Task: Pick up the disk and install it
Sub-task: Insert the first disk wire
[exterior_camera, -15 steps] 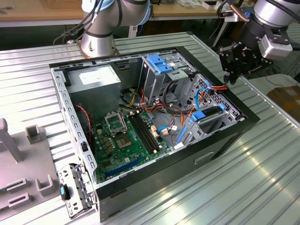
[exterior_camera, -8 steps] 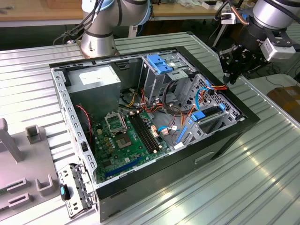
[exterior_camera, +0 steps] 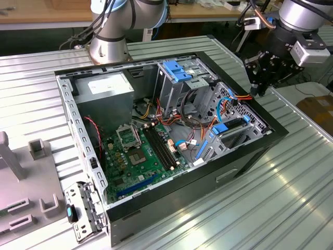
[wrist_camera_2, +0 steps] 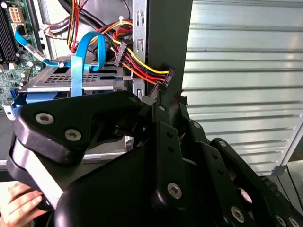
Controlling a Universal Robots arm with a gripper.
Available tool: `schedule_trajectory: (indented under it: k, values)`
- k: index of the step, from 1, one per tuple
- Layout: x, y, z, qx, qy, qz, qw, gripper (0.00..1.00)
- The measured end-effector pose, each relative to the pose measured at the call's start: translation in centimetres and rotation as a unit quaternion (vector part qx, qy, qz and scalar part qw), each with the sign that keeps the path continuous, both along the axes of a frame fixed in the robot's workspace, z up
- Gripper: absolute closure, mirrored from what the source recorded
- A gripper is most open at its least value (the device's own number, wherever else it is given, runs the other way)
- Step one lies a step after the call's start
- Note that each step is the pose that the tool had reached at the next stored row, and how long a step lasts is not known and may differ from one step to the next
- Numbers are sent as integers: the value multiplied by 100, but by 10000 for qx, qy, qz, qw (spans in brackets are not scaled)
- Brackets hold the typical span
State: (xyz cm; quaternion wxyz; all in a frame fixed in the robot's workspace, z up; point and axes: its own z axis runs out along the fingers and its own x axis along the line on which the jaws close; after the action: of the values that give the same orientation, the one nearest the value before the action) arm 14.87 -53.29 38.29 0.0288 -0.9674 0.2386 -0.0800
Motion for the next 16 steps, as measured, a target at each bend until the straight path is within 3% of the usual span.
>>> schedule_trajectory:
  k: [2,7,10,12,16]
  values:
    - [0,55,-2,-14,0,-1,10000,76]
    - [0,64,-8,-25,0,-1,10000,76]
    - [8,116,-40,-25,-1,-1,10000,76]
    - [19,159,-62,-74,0,-1,10000,76]
    - [22,160,-80,-114,0,-1,9999,76]
